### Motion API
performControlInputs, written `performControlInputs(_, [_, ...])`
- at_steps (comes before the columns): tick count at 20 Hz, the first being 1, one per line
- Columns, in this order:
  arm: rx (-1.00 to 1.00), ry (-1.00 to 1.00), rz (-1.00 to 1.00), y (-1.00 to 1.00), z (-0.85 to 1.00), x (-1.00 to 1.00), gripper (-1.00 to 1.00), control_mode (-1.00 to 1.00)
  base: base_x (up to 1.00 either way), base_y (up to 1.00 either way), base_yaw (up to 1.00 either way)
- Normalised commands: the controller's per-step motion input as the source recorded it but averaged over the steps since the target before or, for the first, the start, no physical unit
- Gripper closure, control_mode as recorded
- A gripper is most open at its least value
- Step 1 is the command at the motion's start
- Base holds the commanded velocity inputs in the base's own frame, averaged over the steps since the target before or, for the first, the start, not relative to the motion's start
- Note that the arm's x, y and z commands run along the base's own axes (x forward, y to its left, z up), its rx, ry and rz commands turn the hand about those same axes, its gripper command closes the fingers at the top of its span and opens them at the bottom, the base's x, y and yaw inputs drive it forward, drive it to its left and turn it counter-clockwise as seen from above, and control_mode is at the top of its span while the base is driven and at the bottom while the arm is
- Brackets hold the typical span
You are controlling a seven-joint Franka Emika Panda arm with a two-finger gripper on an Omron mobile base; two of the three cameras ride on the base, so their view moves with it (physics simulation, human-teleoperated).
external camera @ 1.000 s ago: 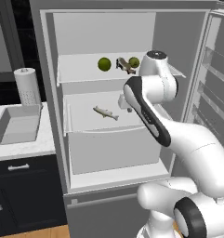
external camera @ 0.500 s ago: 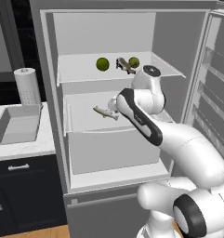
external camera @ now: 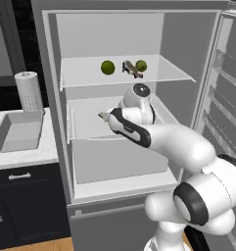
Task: Place one lime and one fish in each tupperware on the nearby counter, to pack two identical lunches.
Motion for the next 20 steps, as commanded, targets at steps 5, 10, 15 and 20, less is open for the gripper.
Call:
performControlInputs(5, [0.0,0.03,-0.02,0.0,-0.08,0.41,-1.0,-1.0,0.0,0.0,0.0])
performControlInputs(10, [0.0,0.06,-0.03,0.0,-0.07,0.6,-1.0,-1.0,0.0,0.0,0.0])
performControlInputs(15, [-0.07,0.0,-0.01,0.0,-0.36,0.32,-1.0,-1.0,0.0,0.0,0.0])
performControlInputs(20, [-0.05,0.0,0.0,0.01,-0.45,0.21,-1.0,-1.0,0.0,0.0,0.0])
